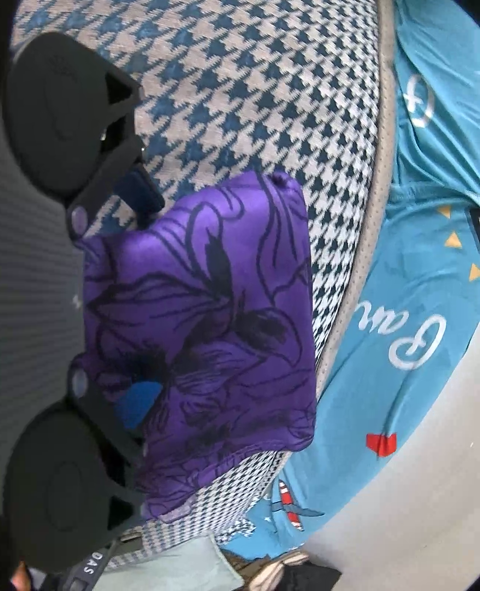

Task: Fold clothes

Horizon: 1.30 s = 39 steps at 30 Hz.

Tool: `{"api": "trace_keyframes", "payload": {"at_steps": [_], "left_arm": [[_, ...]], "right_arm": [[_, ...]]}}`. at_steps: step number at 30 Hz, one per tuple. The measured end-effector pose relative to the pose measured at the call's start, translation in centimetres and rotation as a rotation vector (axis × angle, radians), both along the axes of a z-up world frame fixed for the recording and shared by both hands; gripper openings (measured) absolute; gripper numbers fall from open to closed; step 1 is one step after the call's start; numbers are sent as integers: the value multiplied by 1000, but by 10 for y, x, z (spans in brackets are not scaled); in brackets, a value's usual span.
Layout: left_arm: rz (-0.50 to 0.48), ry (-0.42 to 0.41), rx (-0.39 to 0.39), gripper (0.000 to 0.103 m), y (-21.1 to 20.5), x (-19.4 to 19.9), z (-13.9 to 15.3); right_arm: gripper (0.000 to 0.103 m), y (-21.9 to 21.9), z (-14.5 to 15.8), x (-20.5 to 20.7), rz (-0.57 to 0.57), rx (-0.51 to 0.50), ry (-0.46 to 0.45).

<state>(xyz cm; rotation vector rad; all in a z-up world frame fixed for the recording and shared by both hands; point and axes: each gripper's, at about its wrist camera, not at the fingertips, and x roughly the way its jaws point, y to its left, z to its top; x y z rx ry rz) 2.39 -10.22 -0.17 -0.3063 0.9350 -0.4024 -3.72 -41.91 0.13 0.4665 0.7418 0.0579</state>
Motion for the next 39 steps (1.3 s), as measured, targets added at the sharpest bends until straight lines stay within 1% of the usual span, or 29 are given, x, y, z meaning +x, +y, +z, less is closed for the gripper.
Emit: {"api": "trace_keyframes", "payload": {"at_steps": [1, 2, 3, 5, 7, 8, 9, 10, 12, 14, 20, 23, 33, 35, 39], "left_arm": [[-11, -8, -3, 92, -2, 0, 0], [-18, -14, -3, 89, -5, -1, 1], [-25, -20, -2, 82, -8, -1, 2], [-25, -42, 10, 69, -11, -3, 5], [-16, -75, 34, 53, -12, -8, 11], [-14, -95, 50, 51, -13, -10, 14], [-16, -116, 70, 45, -14, -13, 17], [-19, -137, 91, 41, -16, -15, 20], [-25, -177, 134, 38, -21, -21, 26], [-23, -208, 163, 36, -25, -25, 32], [22, -249, 209, 34, -20, -29, 46], [44, -247, 212, 34, -10, -31, 53], [126, -255, 269, 34, 25, -47, 71], [137, -257, 276, 34, 33, -50, 74], [154, -249, 293, 34, 49, -55, 71]], "right_arm": [[43, 2, -1, 2, 9, 7, -2], [38, 4, -1, 4, 12, 14, -1], [32, 6, -1, 6, 9, 9, -1], [26, 12, 3, 7, 13, -27, -7], [23, 17, 8, 6, 23, -64, -20], [23, 19, 11, 5, 28, -82, -30], [22, 22, 14, 4, 34, -103, -43], [22, 24, 18, 2, 40, -126, -56], [21, 30, 26, -2, 54, -163, -86], [21, 36, 35, -5, 68, -184, -114], [21, 53, 60, -14, 127, -210, -185], [21, 62, 67, -14, 149, -209, -200], [21, 101, 85, -13, 230, -184, -235], [21, 108, 85, -13, 244, -182, -241], [21, 123, 83, -11, 277, -179, -251]]}}
